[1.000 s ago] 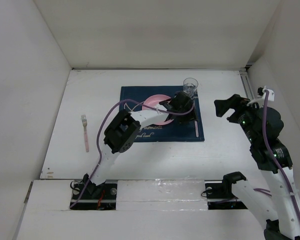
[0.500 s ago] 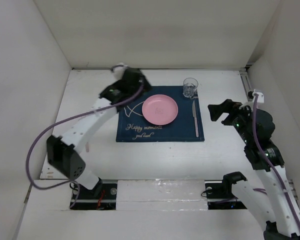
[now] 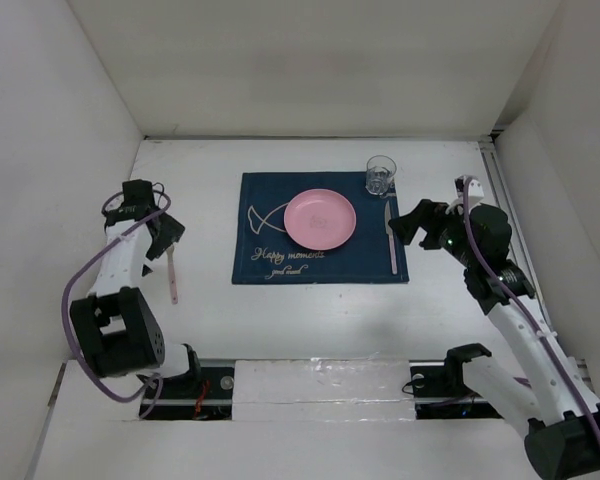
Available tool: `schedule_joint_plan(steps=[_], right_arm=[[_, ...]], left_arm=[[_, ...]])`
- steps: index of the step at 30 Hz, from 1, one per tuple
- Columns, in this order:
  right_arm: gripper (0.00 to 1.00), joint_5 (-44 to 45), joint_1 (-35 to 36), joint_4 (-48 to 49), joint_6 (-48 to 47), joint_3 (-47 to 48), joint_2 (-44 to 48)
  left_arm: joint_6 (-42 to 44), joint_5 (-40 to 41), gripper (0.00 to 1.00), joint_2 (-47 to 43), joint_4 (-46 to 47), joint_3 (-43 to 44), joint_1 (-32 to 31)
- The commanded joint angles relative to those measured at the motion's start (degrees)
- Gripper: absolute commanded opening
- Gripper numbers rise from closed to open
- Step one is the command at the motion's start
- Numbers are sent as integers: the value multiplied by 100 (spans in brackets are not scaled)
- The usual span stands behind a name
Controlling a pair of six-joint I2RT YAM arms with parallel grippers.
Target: Set the dinner table for one person
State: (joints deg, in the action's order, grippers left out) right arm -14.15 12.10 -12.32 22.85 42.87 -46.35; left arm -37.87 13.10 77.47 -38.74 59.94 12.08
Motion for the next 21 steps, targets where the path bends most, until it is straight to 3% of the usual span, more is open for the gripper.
schedule_joint_plan(steps=[1, 12, 15, 17, 20, 21], right_arm=[[100, -412, -251, 545, -53, -112, -84], [100, -641, -647, 546, -53, -218, 38], [100, -641, -647, 546, -53, -218, 38], [100, -641, -647, 546, -53, -218, 38], [100, -641, -647, 546, -53, -218, 38], [100, -641, -647, 546, -53, -218, -14]], left_arm=[[579, -651, 100, 408, 7, -88, -12], [816, -853, 97, 1788, 7, -88, 49], [869, -722, 88, 2104, 60, -26, 49], [1000, -774, 72, 2368, 217, 26, 49], [1053, -924, 63, 2562, 428, -35, 49], [1053, -993, 53, 2641, 498, -35, 49]])
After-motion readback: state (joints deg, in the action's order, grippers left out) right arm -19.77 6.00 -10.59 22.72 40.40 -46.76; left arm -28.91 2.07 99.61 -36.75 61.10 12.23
